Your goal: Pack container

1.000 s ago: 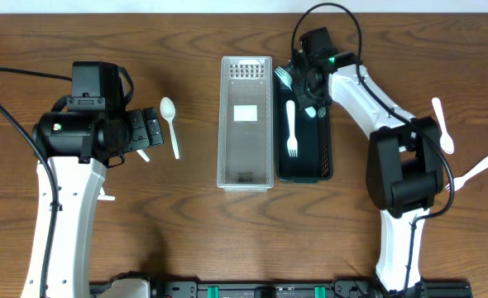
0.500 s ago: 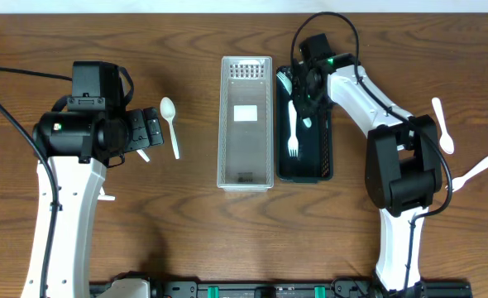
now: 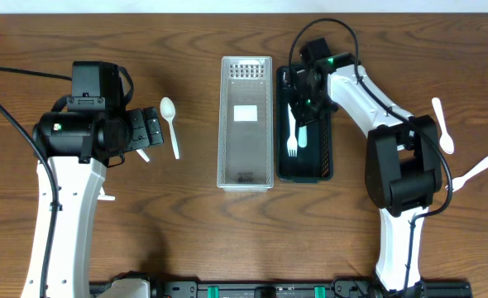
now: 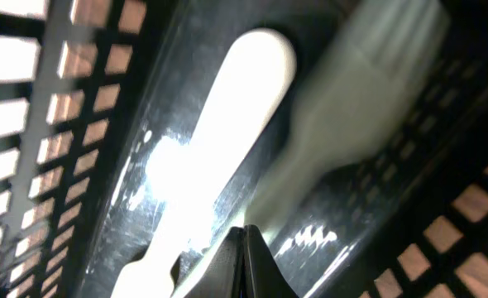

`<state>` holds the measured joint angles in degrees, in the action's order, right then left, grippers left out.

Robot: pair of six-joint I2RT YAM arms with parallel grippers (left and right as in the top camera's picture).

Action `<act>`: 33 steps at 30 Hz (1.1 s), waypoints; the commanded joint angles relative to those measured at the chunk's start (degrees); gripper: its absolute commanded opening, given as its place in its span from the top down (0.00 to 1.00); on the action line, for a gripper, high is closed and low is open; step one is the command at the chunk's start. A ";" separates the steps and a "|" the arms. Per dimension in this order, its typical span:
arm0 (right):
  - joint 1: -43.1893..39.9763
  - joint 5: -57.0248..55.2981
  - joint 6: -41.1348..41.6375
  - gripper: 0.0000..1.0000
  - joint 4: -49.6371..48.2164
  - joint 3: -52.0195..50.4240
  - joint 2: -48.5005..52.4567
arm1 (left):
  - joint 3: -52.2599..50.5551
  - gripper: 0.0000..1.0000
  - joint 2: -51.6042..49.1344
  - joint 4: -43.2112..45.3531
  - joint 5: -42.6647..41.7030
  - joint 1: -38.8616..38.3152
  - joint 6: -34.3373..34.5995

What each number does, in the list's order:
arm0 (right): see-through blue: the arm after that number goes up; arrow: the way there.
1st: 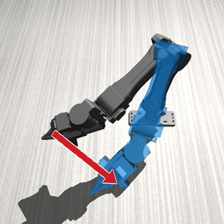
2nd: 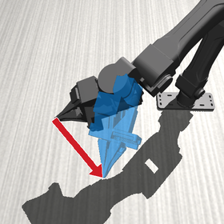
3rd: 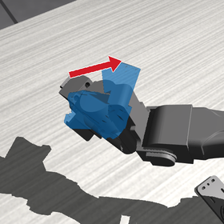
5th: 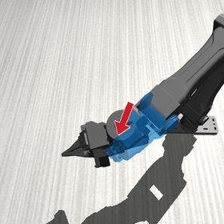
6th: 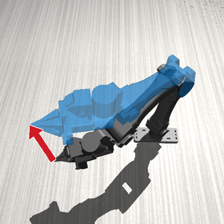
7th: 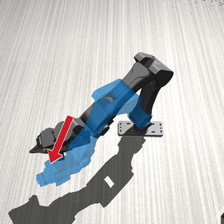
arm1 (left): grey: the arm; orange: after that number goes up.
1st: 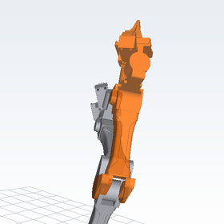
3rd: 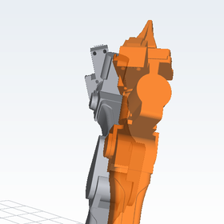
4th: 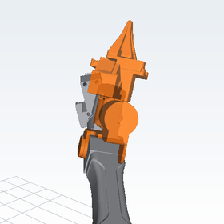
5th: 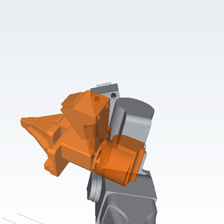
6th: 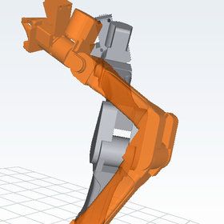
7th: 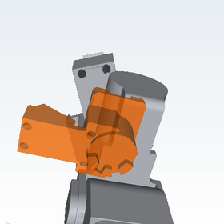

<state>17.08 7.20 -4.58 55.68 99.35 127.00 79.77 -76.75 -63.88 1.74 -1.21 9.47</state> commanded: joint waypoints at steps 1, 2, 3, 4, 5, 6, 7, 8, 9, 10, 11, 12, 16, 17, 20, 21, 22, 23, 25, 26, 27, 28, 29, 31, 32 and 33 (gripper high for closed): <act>0.55 -6.75 2.27 0.99 -0.13 5.27 -5.18 | 0.72 0.02 -0.35 0.04 0.31 0.24 0.87; 0.48 -9.81 3.85 0.99 0.09 7.04 -6.56 | 0.72 0.02 -0.35 0.04 0.31 0.24 0.87; 0.37 -12.57 5.62 0.99 0.35 8.57 -7.85 | 0.70 0.02 -0.35 0.04 0.31 0.24 0.87; 0.15 -14.62 6.88 0.99 0.52 9.81 -8.87 | 0.70 0.02 -0.35 0.04 0.31 0.24 0.87; -0.20 -16.63 8.48 0.99 0.61 11.08 -10.12 | 0.70 0.02 -0.35 0.04 0.31 0.24 0.87; -0.57 -17.88 9.66 0.99 0.59 11.76 -11.08 | 0.70 0.02 -0.35 0.04 0.31 0.24 0.87; -1.14 -18.95 10.91 0.99 0.48 12.22 -12.02 | 0.72 0.02 -0.35 0.04 0.31 0.24 0.87; -1.81 -19.69 12.04 0.99 0.46 12.37 -12.63 | 0.70 0.02 -0.35 0.04 0.31 0.24 0.87; -2.67 -20.28 13.42 0.99 0.55 12.37 -13.00 | 0.72 0.02 -0.35 0.04 0.31 0.24 0.87; -3.85 -20.31 15.06 0.99 1.14 12.37 -13.00 | 0.72 0.02 -0.35 0.04 0.31 0.24 0.87; -5.09 -20.24 17.14 0.99 2.21 12.26 -12.90 | 0.70 0.02 -0.35 0.04 0.31 0.24 0.87; -6.38 -20.06 19.34 0.99 3.56 11.93 -12.41 | 0.70 0.02 -0.35 0.04 0.31 0.24 0.87; -10.49 -14.03 20.37 0.99 6.84 9.53 -10.23 | 0.70 0.02 -0.35 0.02 0.31 0.24 0.90; -11.15 -12.79 19.91 0.99 7.43 8.81 -9.51 | 0.70 0.02 -0.35 0.02 0.31 0.24 0.90; -11.87 -10.27 17.90 0.99 8.11 6.03 -7.89 | 0.70 0.02 -0.35 0.02 0.31 0.24 0.90; -11.87 -10.10 17.62 0.99 8.17 5.11 -7.65 | 0.70 0.02 -0.35 0.04 0.31 0.24 0.90; -11.74 -10.10 17.55 0.99 8.13 4.09 -7.28 | 0.72 0.02 -0.35 0.04 0.31 0.24 0.90; -11.54 -9.66 16.98 0.99 8.04 3.19 -7.15 | 0.72 0.02 -0.35 0.04 0.31 0.24 0.90; -11.08 -8.28 15.28 0.99 7.67 1.88 -6.95 | 0.70 0.02 -0.35 0.04 0.31 0.24 0.90; -10.78 -7.30 14.29 0.99 7.37 1.33 -6.86 | 0.70 0.02 -0.35 0.04 0.31 0.24 0.90; -10.43 -6.14 13.31 0.99 7.32 0.94 -6.86 | 0.70 0.02 -0.35 0.04 0.31 0.24 0.90; -10.12 -5.22 12.46 0.99 7.34 0.70 -6.86 | 0.70 0.02 -0.35 0.04 0.31 0.24 0.90; -9.73 -4.74 12.20 0.99 7.34 0.33 -6.86 | 0.70 0.02 -0.35 0.04 0.31 0.24 0.90; -8.94 -4.72 12.20 0.99 7.39 -0.15 -6.86 | 0.70 0.02 -0.35 0.02 0.31 0.24 0.90; -8.55 -4.44 12.04 0.99 7.34 -0.42 -6.86 | 0.70 0.02 -0.35 0.02 0.31 0.24 0.90; -8.17 -3.56 11.17 0.99 7.34 -0.68 -6.86 | 0.70 0.02 -0.35 0.02 0.31 0.24 0.90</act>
<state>7.33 0.69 9.26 63.09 99.63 120.51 79.77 -76.77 -63.86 1.72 -1.21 9.47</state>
